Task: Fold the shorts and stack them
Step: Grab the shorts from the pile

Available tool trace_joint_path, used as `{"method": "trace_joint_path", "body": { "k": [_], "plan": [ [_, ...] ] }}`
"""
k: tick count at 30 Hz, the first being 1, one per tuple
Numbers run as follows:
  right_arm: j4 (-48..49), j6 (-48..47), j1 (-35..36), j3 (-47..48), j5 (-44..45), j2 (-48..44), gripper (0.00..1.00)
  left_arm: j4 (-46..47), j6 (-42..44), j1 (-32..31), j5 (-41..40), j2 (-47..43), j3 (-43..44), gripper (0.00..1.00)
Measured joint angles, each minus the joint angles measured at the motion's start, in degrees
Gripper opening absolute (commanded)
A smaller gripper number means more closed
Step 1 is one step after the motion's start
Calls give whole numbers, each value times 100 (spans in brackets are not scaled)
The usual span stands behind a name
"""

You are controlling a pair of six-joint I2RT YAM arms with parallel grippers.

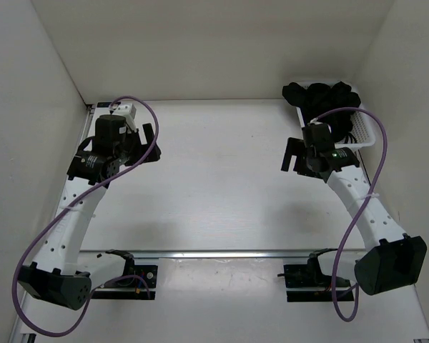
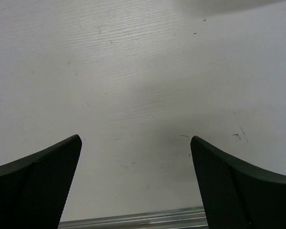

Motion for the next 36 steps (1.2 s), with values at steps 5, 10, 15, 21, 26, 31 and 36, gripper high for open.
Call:
{"method": "trace_joint_path", "body": {
  "k": [5, 10, 15, 21, 26, 31, 36],
  "plan": [
    [-11, -15, -74, 31, -7, -2, 100, 44, 79, 0, 111, -15, 2, 100],
    [-35, 24, -177, 251, 39, -2, 100, 48, 129, 0, 170, -20, 55, 100],
    [-96, 133, -693, 1196, 144, 595, 100, 50, 160, 0, 188, -28, 212, 100],
    [-70, 313, -1537, 3123, 275, 2660, 100, 46, 273, 0, 184, 81, 424, 100],
    [-271, 457, -2004, 5069, 326, 4848, 100, 83, 310, 0, 164, 431, 754, 100],
    [-428, 540, -2267, 7010, 240, 6579, 100, 92, 278, 0, -72, 793, 887, 100],
    [-372, 691, -2490, 7775, 195, 7573, 76, 92, 262, 0, -232, 1204, 953, 100]
  ]
}}
